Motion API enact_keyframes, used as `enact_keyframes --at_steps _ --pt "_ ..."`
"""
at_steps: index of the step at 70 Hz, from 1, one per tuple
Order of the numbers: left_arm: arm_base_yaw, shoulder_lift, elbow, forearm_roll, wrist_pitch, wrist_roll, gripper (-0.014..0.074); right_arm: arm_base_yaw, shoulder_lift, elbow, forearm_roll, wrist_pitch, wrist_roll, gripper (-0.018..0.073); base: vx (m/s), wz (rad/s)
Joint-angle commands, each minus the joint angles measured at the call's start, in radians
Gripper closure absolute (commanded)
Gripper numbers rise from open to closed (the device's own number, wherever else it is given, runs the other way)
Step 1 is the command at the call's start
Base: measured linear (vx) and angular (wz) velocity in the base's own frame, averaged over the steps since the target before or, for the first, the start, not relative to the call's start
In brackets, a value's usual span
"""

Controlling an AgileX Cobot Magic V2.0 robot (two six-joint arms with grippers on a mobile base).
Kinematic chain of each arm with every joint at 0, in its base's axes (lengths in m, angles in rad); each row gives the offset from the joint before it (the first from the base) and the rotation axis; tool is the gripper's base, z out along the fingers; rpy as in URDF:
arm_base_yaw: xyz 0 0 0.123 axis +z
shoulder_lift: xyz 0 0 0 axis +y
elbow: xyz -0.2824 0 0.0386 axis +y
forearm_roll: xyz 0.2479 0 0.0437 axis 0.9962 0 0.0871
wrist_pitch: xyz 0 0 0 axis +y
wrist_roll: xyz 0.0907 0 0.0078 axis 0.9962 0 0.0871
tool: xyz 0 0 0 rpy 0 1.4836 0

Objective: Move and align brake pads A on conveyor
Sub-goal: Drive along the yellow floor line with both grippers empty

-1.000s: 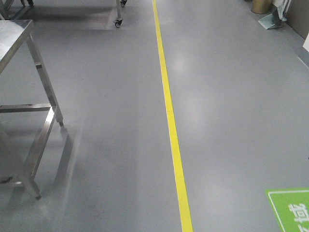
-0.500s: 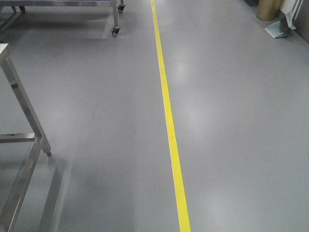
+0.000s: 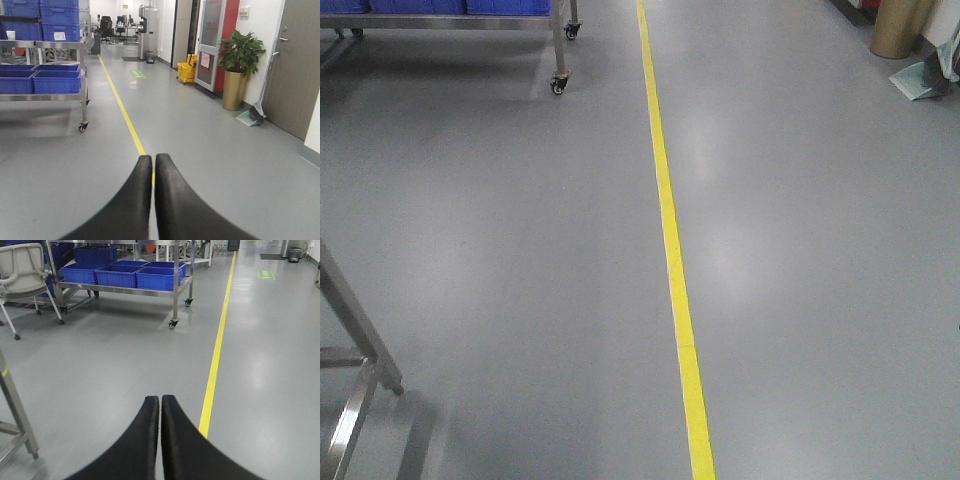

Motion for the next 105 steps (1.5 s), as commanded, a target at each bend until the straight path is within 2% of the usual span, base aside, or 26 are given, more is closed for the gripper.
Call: enact_keyframes --at_steps 1,63,105 --pt "-0.006 0.014 -0.023 -0.003 -0.068 0.0 0.0603 -0.002 0.009 -0.027 -0.01 -0.071 -0.008 0.0566 0.52 -0.01" --pt "-0.006 0.014 -0.023 -0.003 -0.068 0.0 0.0603 -0.002 0.009 -0.027 -0.01 -0.069 -0.008 0.0566 0.48 0.0" --pt "-0.006 0.014 -0.023 -0.003 -0.068 0.0 0.0603 -0.002 0.009 -0.027 -0.01 -0.069 -0.008 0.0566 0.26 0.05"
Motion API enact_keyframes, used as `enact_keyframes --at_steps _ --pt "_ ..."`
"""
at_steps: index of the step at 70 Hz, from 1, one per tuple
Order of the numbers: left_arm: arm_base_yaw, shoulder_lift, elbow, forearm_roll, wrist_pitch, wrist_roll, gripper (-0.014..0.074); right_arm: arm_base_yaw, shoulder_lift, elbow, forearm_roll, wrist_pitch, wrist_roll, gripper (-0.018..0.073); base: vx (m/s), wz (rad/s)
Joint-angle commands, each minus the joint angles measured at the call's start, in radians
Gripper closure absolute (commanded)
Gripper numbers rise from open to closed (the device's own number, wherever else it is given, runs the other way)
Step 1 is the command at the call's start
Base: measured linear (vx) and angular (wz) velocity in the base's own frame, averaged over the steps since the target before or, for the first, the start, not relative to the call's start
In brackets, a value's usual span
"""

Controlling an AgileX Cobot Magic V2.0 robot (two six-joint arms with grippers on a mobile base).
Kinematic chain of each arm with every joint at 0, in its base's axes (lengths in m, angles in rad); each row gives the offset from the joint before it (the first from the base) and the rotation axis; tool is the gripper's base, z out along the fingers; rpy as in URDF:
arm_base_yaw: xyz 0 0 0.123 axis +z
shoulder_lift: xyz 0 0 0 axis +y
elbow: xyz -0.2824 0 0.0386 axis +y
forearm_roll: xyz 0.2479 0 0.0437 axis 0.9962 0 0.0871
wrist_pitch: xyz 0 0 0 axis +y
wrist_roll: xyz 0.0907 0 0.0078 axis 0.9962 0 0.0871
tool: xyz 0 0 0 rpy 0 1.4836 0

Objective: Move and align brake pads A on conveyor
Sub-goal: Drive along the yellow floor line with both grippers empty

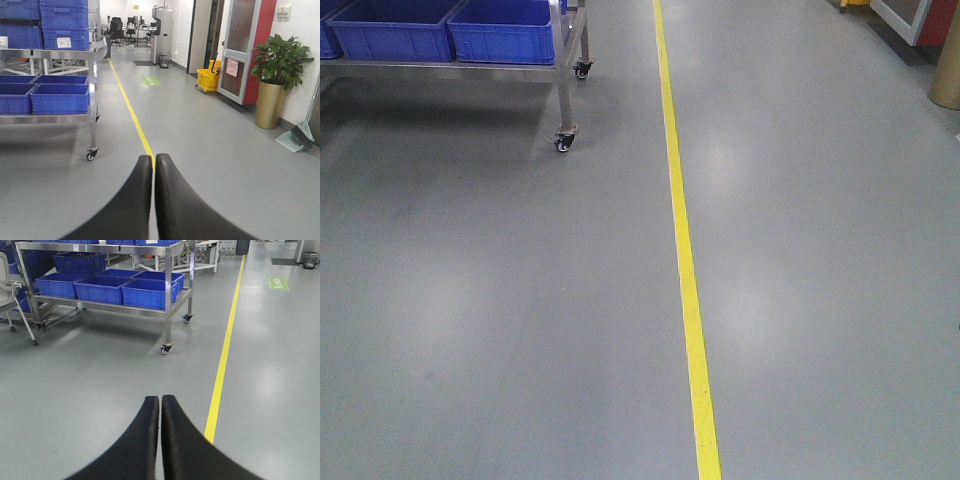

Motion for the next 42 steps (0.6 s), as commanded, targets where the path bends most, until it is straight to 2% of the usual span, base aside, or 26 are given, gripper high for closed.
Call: enact_keyframes --at_steps 1,30,42 --pt "-0.006 0.014 -0.023 -0.003 -0.068 0.0 0.0603 -0.002 0.009 -0.027 -0.01 -0.069 -0.008 0.0566 0.17 0.03" --pt "-0.006 0.014 -0.023 -0.003 -0.068 0.0 0.0603 -0.002 0.009 -0.027 -0.01 -0.069 -0.008 0.0566 0.13 0.02" --pt "-0.006 0.014 -0.023 -0.003 -0.068 0.0 0.0603 -0.002 0.009 -0.027 -0.01 -0.068 -0.008 0.0566 0.09 0.22"
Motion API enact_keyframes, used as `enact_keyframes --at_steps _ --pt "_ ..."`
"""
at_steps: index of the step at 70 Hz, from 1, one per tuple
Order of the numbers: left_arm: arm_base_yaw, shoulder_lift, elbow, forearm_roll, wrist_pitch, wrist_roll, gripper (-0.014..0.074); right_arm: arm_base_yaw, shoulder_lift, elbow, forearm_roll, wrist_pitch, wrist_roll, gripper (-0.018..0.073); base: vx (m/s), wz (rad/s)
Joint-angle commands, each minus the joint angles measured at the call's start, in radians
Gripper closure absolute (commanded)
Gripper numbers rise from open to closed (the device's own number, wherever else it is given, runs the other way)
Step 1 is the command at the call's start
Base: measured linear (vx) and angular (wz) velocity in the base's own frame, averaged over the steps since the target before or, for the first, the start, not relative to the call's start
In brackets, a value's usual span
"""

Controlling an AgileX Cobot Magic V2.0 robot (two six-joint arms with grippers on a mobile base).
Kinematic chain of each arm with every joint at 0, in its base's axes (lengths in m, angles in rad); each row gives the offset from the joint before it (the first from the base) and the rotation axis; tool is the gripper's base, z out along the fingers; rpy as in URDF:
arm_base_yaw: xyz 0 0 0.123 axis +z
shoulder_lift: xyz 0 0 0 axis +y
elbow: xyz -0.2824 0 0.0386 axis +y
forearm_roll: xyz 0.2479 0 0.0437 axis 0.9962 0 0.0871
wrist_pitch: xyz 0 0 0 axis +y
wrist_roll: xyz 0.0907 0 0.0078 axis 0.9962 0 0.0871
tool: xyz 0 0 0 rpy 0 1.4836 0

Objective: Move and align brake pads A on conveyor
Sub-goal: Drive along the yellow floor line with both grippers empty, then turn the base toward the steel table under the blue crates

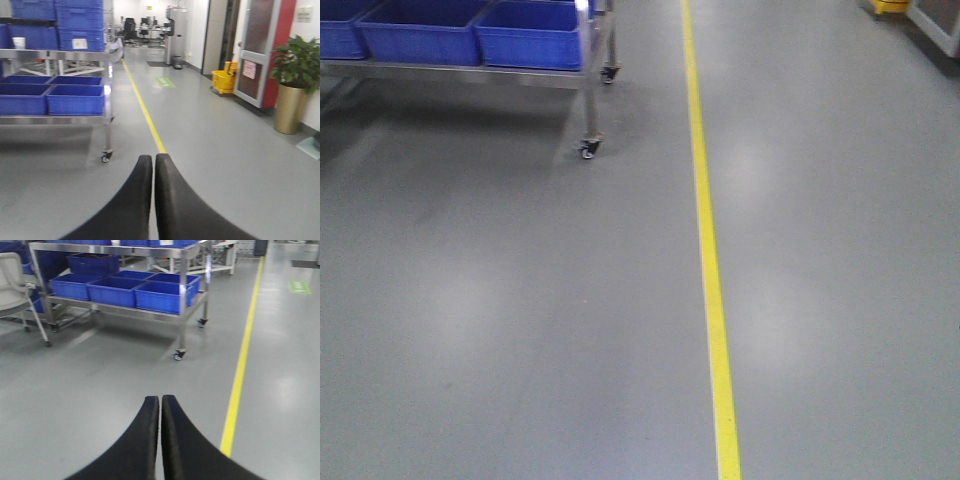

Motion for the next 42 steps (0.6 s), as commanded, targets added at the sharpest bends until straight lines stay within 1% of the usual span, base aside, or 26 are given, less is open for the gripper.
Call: enact_keyframes --at_steps 1,8,17,42 --pt "-0.006 0.014 -0.023 -0.003 -0.068 0.0 0.0603 -0.002 0.009 -0.027 -0.01 -0.068 -0.008 0.0566 0.09 0.39" --pt "-0.006 0.014 -0.023 -0.003 -0.068 0.0 0.0603 -0.002 0.009 -0.027 -0.01 -0.068 -0.008 0.0566 0.08 0.5" --pt "-0.006 0.014 -0.023 -0.003 -0.068 0.0 0.0603 -0.002 0.009 -0.027 -0.01 -0.068 -0.008 0.0566 0.08 0.69" --pt "-0.006 0.014 -0.023 -0.003 -0.068 0.0 0.0603 -0.002 0.009 -0.027 -0.01 -0.068 -0.008 0.0566 0.05 0.94"
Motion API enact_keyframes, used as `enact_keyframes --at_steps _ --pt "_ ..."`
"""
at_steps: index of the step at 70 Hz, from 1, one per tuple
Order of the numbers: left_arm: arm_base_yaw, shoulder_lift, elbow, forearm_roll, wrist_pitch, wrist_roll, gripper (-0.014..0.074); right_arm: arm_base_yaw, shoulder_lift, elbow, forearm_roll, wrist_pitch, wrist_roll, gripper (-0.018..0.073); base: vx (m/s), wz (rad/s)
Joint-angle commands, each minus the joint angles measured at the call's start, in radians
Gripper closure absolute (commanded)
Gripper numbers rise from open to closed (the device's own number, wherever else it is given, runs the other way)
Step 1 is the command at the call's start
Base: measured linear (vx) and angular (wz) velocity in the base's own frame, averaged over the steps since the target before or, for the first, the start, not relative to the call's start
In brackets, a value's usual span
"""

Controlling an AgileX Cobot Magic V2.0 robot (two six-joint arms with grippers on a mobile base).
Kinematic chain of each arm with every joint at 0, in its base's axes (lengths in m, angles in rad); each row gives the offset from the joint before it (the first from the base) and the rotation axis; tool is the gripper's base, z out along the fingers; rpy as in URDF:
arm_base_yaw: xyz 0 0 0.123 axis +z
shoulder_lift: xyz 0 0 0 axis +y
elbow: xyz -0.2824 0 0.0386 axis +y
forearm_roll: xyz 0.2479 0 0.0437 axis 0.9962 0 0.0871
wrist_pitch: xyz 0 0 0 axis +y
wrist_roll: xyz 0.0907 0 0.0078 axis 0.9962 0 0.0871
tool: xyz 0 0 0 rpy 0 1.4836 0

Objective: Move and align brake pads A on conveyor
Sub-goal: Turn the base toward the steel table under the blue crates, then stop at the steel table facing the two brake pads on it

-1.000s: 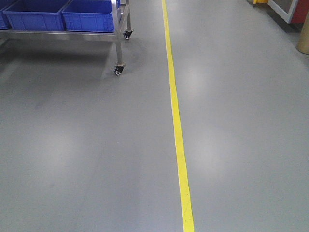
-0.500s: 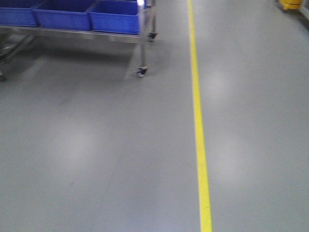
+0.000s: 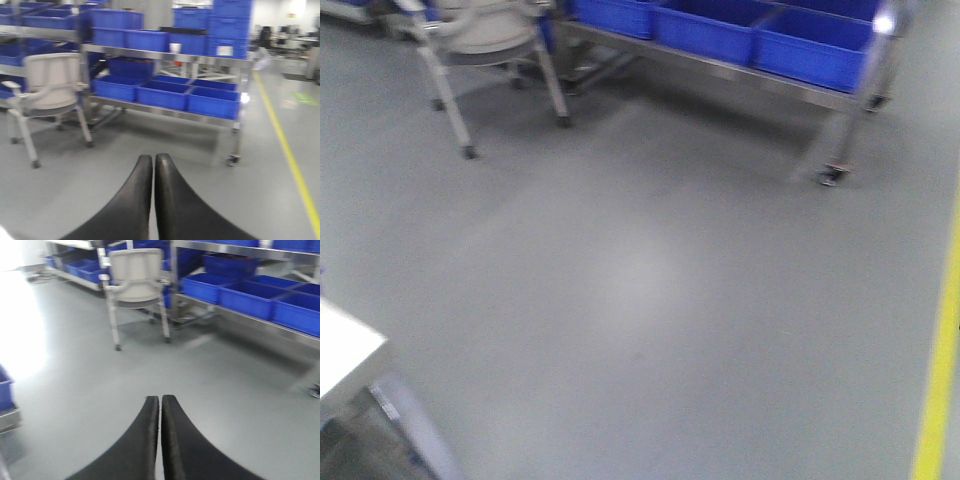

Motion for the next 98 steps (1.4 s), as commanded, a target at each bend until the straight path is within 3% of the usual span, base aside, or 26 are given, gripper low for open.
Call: enact_keyframes --at_steps 1,65,98 --pt "-0.006 0.014 -0.023 -0.003 -0.068 0.0 0.0603 -0.002 0.009 -0.027 -0.01 -0.068 -0.008 0.0566 0.05 0.95" --pt "-0.006 0.014 -0.023 -0.003 -0.068 0.0 0.0603 -0.002 0.009 -0.027 -0.01 -0.067 -0.008 0.0566 0.09 0.77" --pt "-0.006 0.014 -0.023 -0.003 -0.068 0.0 0.0603 -0.002 0.009 -0.027 -0.01 -0.067 -0.008 0.0566 0.11 0.54"
